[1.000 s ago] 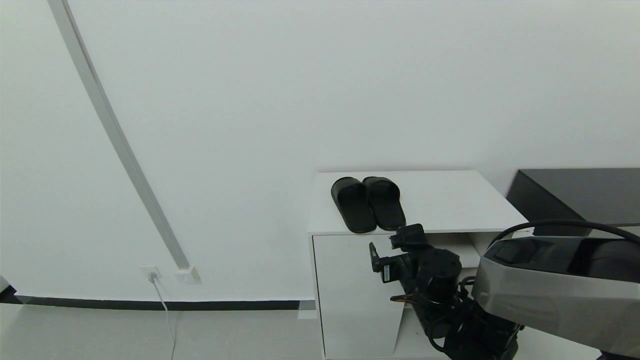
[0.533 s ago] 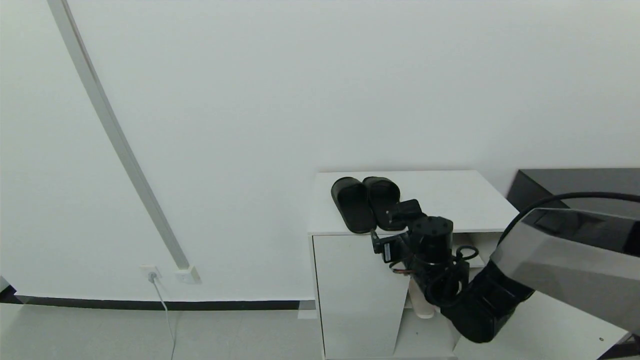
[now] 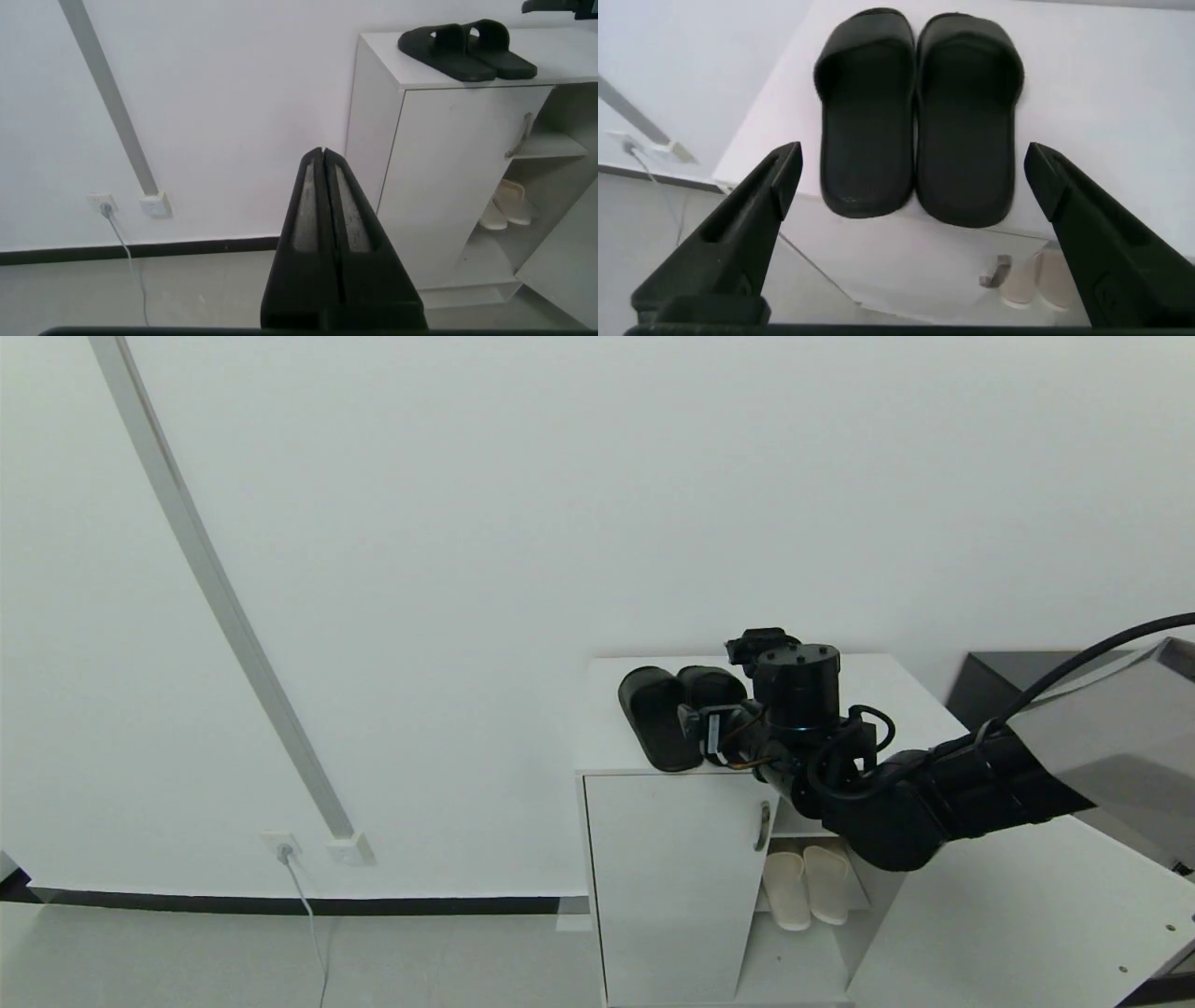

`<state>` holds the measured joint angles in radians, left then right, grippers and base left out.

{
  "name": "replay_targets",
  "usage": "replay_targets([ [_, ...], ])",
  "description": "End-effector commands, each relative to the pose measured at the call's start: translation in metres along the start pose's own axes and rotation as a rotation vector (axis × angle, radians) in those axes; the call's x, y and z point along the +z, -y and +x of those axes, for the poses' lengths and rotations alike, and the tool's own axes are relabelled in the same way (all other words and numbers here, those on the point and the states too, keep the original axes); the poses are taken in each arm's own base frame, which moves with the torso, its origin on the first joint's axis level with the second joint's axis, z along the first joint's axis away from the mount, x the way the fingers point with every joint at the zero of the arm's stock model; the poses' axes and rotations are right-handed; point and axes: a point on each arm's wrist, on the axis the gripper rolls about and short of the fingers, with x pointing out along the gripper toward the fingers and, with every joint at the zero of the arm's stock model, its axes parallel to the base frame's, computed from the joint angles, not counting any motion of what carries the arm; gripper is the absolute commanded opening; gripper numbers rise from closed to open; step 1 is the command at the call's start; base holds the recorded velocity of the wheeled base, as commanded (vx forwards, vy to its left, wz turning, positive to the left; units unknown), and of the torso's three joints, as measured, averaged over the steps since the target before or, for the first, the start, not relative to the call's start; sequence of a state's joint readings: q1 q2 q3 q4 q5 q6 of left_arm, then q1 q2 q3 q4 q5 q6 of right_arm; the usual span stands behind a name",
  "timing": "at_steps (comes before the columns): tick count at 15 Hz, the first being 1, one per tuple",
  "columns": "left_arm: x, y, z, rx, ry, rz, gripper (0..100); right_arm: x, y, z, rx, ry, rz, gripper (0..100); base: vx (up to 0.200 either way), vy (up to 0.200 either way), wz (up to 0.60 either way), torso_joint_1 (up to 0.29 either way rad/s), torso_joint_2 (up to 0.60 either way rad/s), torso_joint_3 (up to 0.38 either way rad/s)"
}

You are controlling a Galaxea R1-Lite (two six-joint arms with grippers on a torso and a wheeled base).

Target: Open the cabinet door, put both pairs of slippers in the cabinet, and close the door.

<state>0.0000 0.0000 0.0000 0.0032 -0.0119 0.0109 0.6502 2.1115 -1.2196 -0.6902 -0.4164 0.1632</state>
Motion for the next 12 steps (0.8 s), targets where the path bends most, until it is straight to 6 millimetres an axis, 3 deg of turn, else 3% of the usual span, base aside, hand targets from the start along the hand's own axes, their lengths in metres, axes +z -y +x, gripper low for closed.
replay_targets([
  [1,0.000,0.000,0.000,0.000,-0.001,0.000,0,-0.001,-0.005,-0.003,0.020,-0.005,0.008,100,0.200,0.000,0.00,0.002,0.00,0.002],
  [8,0.000,0.000,0.000,0.001,0.000,-0.003,0,-0.040,-0.006,-0.002,0.045,-0.109,-0.033,100,0.200,0.000,0.00,0.004,0.00,0.001],
  [12,0.000,0.000,0.000,0.001,0.000,-0.006,0,-0.065,-0.009,0.017,0.040,-0.110,-0.038,100,0.000,0.000,0.00,0.000,0.00,0.000],
])
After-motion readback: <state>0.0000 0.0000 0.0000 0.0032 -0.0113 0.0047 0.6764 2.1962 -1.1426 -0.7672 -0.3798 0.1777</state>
